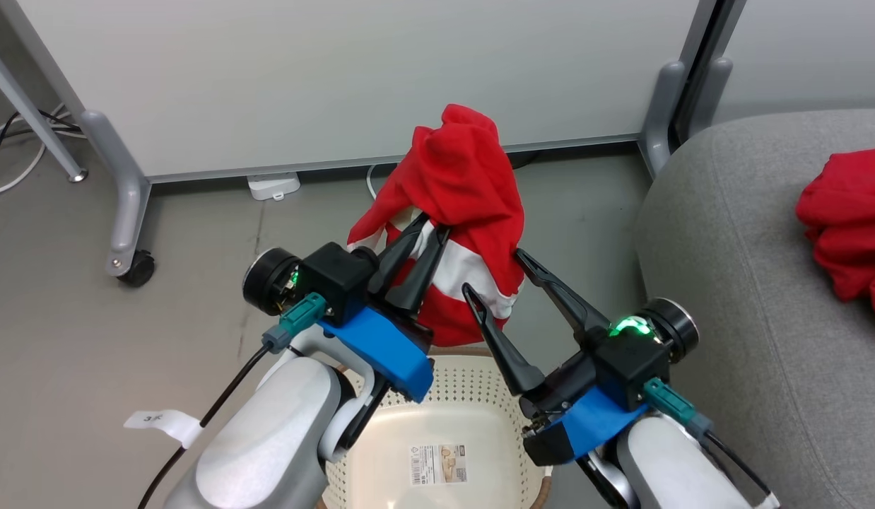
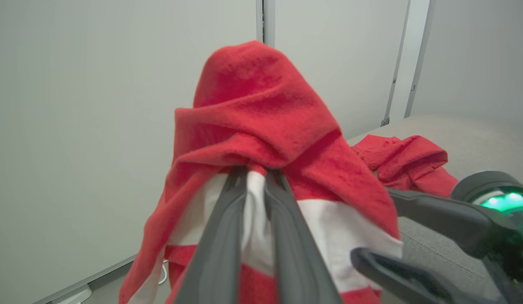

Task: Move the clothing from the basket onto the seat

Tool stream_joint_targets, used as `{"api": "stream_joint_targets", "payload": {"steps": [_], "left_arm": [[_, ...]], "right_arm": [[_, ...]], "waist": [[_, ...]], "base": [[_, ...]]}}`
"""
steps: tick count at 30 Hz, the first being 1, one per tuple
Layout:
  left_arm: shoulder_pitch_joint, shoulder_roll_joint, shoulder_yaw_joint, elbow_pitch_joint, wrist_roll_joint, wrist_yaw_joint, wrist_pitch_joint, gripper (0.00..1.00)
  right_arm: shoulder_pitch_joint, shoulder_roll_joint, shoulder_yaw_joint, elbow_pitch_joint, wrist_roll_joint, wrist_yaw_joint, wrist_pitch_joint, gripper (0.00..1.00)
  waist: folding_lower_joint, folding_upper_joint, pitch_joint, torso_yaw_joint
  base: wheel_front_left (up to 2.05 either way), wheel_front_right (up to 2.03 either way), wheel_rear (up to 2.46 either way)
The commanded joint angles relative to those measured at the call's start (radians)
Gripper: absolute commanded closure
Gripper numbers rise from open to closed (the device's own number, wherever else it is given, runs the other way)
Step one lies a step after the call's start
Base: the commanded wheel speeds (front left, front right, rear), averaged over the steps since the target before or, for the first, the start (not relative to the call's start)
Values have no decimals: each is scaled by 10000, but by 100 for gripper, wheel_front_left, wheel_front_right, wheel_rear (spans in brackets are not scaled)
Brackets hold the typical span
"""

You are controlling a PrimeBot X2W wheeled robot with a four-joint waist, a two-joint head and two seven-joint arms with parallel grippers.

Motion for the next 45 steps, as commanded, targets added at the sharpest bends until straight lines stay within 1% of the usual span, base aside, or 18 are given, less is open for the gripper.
{"api": "stream_joint_targets", "payload": {"steps": [1,5,9,13,18,19,20,21,43,45], "left_arm": [[-211,-39,-23,11,61,-12,-57,100],[-315,-122,-139,81,62,-64,-104,100],[-399,-195,-217,175,30,-79,-181,100],[-438,-234,-284,260,2,-89,-217,100],[-451,-252,-349,341,-36,-110,-278,100],[-451,-253,-364,354,-45,-112,-288,100],[-451,-259,-378,360,-53,-113,-303,100],[-452,-265,-393,365,-63,-112,-308,100],[-432,-193,-581,478,-171,-24,-431,100],[-438,-202,-501,450,-87,136,-561,100]], "right_arm": [[-351,-28,98,366,-116,5,-36,0],[-875,-13,246,1168,35,5,-34,0],[-1225,-11,374,1624,411,5,-34,0],[-1412,-9,202,1735,660,5,-34,0],[-1505,-8,232,1946,776,5,-34,0],[-1526,-8,265,2011,820,5,-34,35],[-1534,-8,298,2079,854,5,-36,74],[-1540,-8,331,2159,909,5,-34,100],[-1508,-5,432,2151,1118,5,-36,100],[-1496,-5,434,2140,1118,5,-34,100]], "waist": [[-1,0,58,53],[-1,0,124,130],[-1,0,120,184],[-1,0,100,234],[-1,0,48,237],[-1,0,35,234],[-1,0,22,234],[-1,0,12,235],[-1,0,-115,185],[-1,0,-100,191]], "base": [[0,0,0],[0,0,0],[0,0,0],[0,0,0],[0,0,0],[0,0,0],[0,0,0],[0,0,0],[0,0,0],[0,0,0]]}}
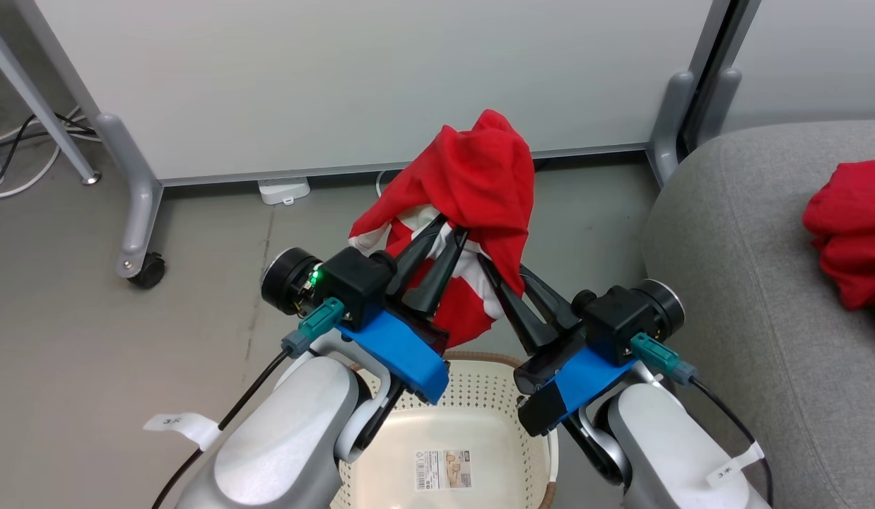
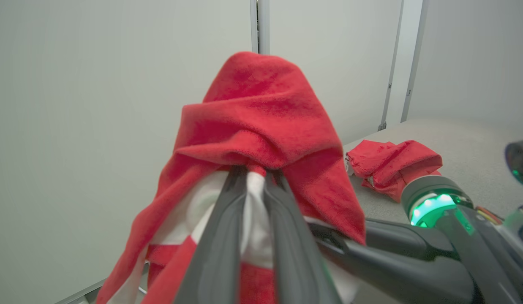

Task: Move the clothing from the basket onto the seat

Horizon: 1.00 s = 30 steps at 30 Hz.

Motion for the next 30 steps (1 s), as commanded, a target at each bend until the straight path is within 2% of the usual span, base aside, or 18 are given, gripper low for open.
{"api": "stream_joint_targets", "payload": {"steps": [1,2,18,30], "left_arm": [[-142,32,17,45,32,74,3,7],[-158,30,2,57,52,82,7,0],[-261,234,-15,29,168,305,-177,0],[-88,425,-160,-225,344,423,-369,0]], "right_arm": [[-58,-10,12,-39,61,5,-34,100],[-61,-10,-2,-57,72,5,-36,100],[-2,-11,-536,-296,-14,5,-35,100],[279,-11,-1616,-717,-646,5,-35,100]], "waist": [[0,0,18,3],[0,0,27,7],[0,0,358,-99],[0,0,832,-1246]], "base": [[0,0,0],[0,0,0],[0,0,0],[0,0,0]]}}
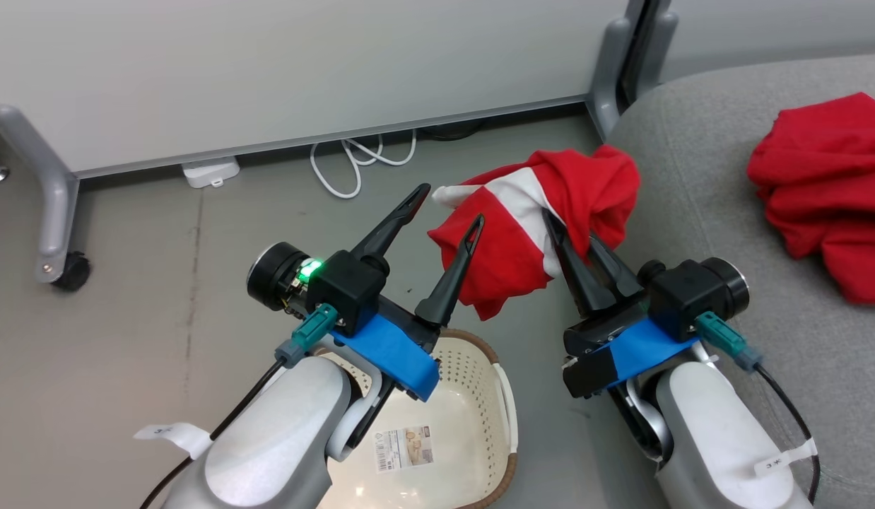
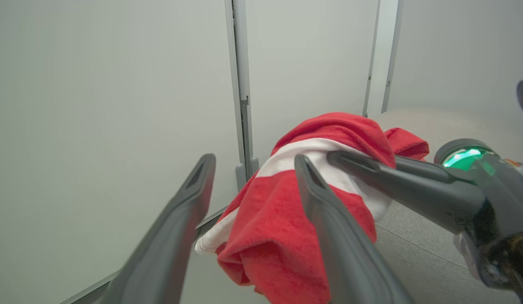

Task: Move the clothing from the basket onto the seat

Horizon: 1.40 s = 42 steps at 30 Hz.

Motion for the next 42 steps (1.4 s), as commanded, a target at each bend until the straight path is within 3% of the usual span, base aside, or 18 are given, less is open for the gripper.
{"api": "stream_joint_targets", "payload": {"steps": [1,22,33,42], "left_arm": [[22,32,-31,-31,82,-10,-58,0],[-132,-43,-724,85,352,-181,-162,0],[-142,-87,-783,199,275,-131,-312,0],[-412,66,-669,-9,368,7,-315,0]], "right_arm": [[148,-17,-178,-122,-152,5,-37,100],[1161,-9,-1789,-1134,-447,5,-37,100],[1135,-9,-1921,-1268,-364,5,-37,100],[-523,-140,-2511,-1783,-632,5,-37,100]], "waist": [[0,0,180,-340],[0,0,738,-2457],[0,0,728,-2649],[0,0,1494,-2416]], "base": [[0,0,0],[0,0,0],[0,0,0],[0,0,0]]}}
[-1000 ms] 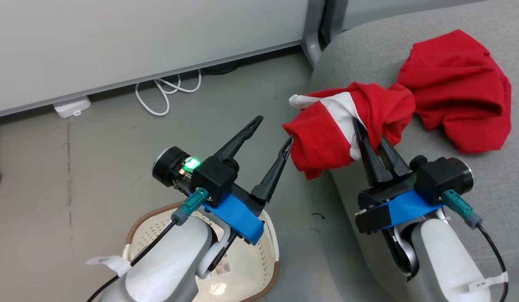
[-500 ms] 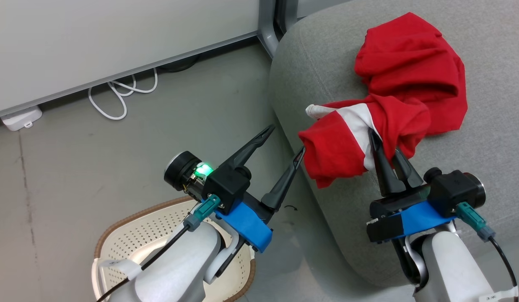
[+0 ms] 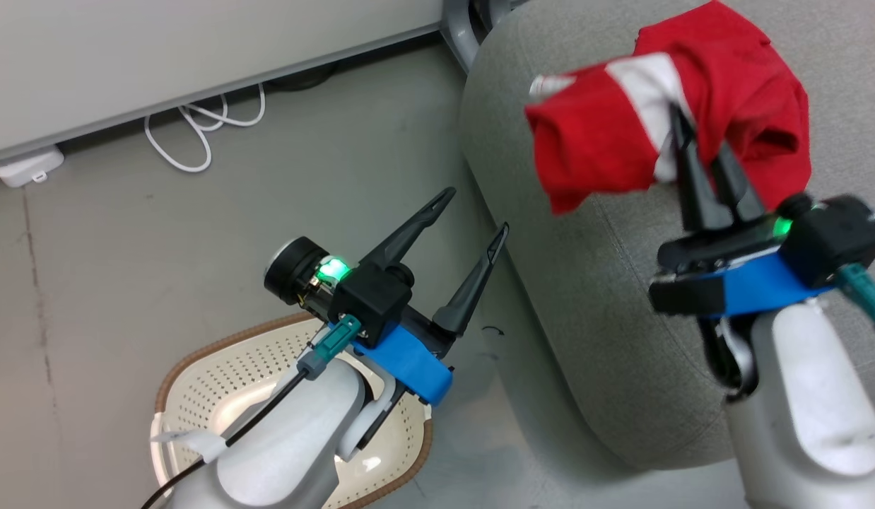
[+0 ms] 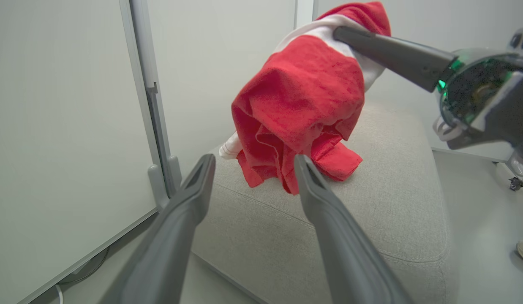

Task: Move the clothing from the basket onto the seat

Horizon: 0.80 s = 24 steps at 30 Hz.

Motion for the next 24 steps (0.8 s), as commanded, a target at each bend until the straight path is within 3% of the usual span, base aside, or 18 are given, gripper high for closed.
{"api": "stream_joint_targets", "payload": {"steps": [1,6,14,17,24], "left_arm": [[-297,122,63,-84,99,54,2,0],[-779,286,117,-335,248,84,157,0],[-1551,410,132,-645,527,71,294,0],[-1754,454,112,-692,623,52,315,0],[-2030,479,76,-646,698,25,252,0]], "right_arm": [[-740,-147,-302,-219,39,5,-37,100],[-2429,-673,-1239,-642,20,5,-37,100],[-4644,-2133,-3308,-892,119,3,-36,100],[-4996,-2613,-3844,-678,170,5,-36,100],[-4596,-2954,-4816,-56,243,5,-36,100]], "waist": [[0,0,483,122],[0,0,1507,333],[0,0,3038,649],[0,0,3449,692],[0,0,3934,772]], "base": [[0,0,0],[0,0,0],[0,0,0],[0,0,0],[0,0,0]]}}
